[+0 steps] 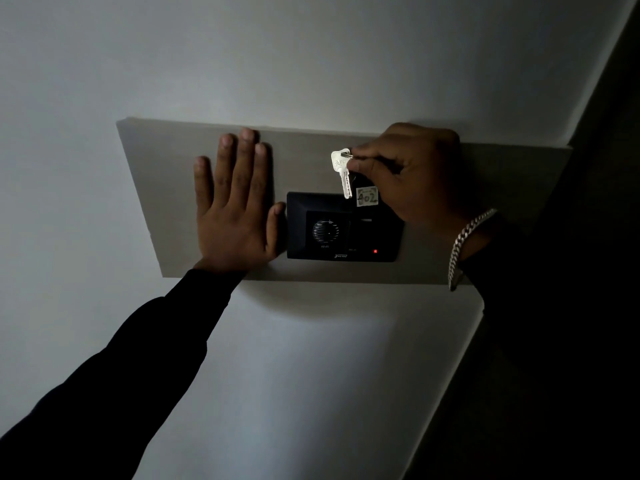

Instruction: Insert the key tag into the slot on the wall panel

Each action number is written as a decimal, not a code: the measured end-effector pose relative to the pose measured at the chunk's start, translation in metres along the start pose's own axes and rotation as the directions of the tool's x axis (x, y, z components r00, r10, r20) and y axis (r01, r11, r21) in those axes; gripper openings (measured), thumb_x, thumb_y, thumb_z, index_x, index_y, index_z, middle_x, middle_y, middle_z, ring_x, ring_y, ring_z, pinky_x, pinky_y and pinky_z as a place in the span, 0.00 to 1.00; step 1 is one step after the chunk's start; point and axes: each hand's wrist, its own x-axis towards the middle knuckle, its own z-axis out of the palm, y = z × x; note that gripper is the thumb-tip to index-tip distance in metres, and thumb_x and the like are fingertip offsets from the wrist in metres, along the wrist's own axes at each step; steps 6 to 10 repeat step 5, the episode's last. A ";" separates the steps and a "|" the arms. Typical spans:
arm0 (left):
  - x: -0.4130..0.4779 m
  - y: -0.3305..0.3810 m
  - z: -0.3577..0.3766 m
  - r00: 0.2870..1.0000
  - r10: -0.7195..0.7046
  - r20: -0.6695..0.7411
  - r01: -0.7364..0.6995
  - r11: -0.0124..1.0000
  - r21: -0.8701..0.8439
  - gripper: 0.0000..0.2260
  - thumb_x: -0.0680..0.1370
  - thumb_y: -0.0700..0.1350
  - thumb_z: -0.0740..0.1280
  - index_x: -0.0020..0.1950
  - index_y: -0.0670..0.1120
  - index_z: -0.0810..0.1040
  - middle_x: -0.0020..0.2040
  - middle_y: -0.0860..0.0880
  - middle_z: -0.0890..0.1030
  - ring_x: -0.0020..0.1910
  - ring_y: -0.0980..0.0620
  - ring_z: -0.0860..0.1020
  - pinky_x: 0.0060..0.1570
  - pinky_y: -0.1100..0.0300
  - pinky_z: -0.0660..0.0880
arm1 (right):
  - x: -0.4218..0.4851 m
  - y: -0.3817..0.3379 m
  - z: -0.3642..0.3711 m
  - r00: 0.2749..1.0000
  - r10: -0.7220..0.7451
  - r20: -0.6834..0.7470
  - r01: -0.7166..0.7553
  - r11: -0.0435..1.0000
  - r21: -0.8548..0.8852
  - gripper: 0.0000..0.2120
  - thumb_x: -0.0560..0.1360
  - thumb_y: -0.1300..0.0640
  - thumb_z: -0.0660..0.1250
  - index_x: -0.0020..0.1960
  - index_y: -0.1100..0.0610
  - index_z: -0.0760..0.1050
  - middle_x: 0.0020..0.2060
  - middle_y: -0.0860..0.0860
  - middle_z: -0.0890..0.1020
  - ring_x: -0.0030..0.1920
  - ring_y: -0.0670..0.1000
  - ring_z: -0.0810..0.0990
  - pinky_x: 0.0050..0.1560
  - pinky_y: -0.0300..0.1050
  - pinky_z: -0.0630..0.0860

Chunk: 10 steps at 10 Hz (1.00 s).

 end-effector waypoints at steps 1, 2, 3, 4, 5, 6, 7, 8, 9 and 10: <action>0.000 0.000 0.001 1.000 0.016 -0.008 -0.016 1.000 0.008 0.31 0.80 0.54 0.50 0.81 0.42 0.53 0.81 0.43 0.56 0.82 0.44 0.51 0.76 0.37 0.57 | -0.014 0.006 0.004 0.999 0.029 -0.018 -0.030 0.999 -0.038 0.09 0.73 0.55 0.69 0.45 0.59 0.84 0.36 0.55 0.84 0.37 0.51 0.80 0.40 0.43 0.75; -0.002 -0.002 0.004 1.000 0.015 0.006 -0.015 1.000 0.010 0.31 0.81 0.54 0.49 0.81 0.42 0.51 0.81 0.44 0.52 0.82 0.45 0.49 0.77 0.38 0.54 | -0.025 0.012 0.004 0.999 0.009 -0.053 -0.011 0.999 -0.030 0.08 0.74 0.57 0.69 0.47 0.60 0.84 0.39 0.55 0.86 0.38 0.51 0.83 0.42 0.43 0.78; -0.002 -0.001 0.004 0.999 0.009 0.033 -0.010 0.999 0.032 0.31 0.81 0.55 0.48 0.81 0.42 0.50 0.82 0.46 0.47 0.82 0.45 0.47 0.78 0.39 0.52 | -0.025 0.012 0.004 0.999 0.006 -0.031 -0.007 1.000 -0.013 0.09 0.74 0.57 0.68 0.50 0.60 0.83 0.40 0.55 0.86 0.38 0.49 0.81 0.43 0.41 0.78; 0.003 -0.002 -0.001 0.997 -0.017 0.078 0.015 1.000 0.025 0.31 0.81 0.55 0.47 0.81 0.42 0.47 0.82 0.45 0.46 0.82 0.45 0.46 0.79 0.39 0.49 | -0.023 0.009 0.001 0.999 0.036 0.004 -0.036 0.999 -0.014 0.11 0.73 0.57 0.69 0.53 0.59 0.82 0.41 0.53 0.85 0.36 0.43 0.75 0.42 0.39 0.76; -0.002 0.005 -0.011 0.989 -0.008 0.147 0.015 0.999 -0.052 0.32 0.81 0.55 0.49 0.81 0.43 0.45 0.82 0.44 0.46 0.82 0.45 0.44 0.78 0.38 0.49 | -0.037 0.001 -0.007 0.996 0.076 0.042 -0.075 0.997 -0.021 0.16 0.72 0.57 0.69 0.59 0.56 0.79 0.40 0.45 0.78 0.32 0.37 0.69 0.42 0.42 0.79; -0.002 0.005 -0.011 0.989 -0.008 0.147 0.015 0.999 -0.052 0.32 0.81 0.55 0.49 0.81 0.43 0.45 0.82 0.44 0.46 0.82 0.45 0.44 0.78 0.38 0.49 | -0.037 0.001 -0.007 0.996 0.076 0.042 -0.075 0.997 -0.021 0.16 0.72 0.57 0.69 0.59 0.56 0.79 0.40 0.45 0.78 0.32 0.37 0.69 0.42 0.42 0.79; -0.002 0.005 -0.011 0.989 -0.008 0.147 0.015 0.999 -0.052 0.32 0.81 0.55 0.49 0.81 0.43 0.45 0.82 0.44 0.46 0.82 0.45 0.44 0.78 0.38 0.49 | -0.037 0.001 -0.007 0.996 0.076 0.042 -0.075 0.997 -0.021 0.16 0.72 0.57 0.69 0.59 0.56 0.79 0.40 0.45 0.78 0.32 0.37 0.69 0.42 0.42 0.79; -0.002 0.005 -0.011 0.989 -0.008 0.147 0.015 0.999 -0.052 0.32 0.81 0.55 0.49 0.81 0.43 0.45 0.82 0.44 0.46 0.82 0.45 0.44 0.78 0.38 0.49 | -0.037 0.001 -0.007 0.996 0.076 0.042 -0.075 0.997 -0.021 0.16 0.72 0.57 0.69 0.59 0.56 0.79 0.40 0.45 0.78 0.32 0.37 0.69 0.42 0.42 0.79; -0.002 0.005 -0.011 0.989 -0.008 0.147 0.015 0.999 -0.052 0.32 0.81 0.55 0.49 0.81 0.43 0.45 0.82 0.44 0.46 0.82 0.45 0.44 0.78 0.38 0.49 | -0.037 0.001 -0.007 0.996 0.076 0.042 -0.075 0.997 -0.021 0.16 0.72 0.57 0.69 0.59 0.56 0.79 0.40 0.45 0.78 0.32 0.37 0.69 0.42 0.42 0.79; -0.002 0.005 -0.011 0.989 -0.008 0.147 0.015 0.999 -0.052 0.32 0.81 0.55 0.49 0.81 0.43 0.45 0.82 0.44 0.46 0.82 0.45 0.44 0.78 0.38 0.49 | -0.037 0.001 -0.007 0.996 0.076 0.042 -0.075 0.997 -0.021 0.16 0.72 0.57 0.69 0.59 0.56 0.79 0.40 0.45 0.78 0.32 0.37 0.69 0.42 0.42 0.79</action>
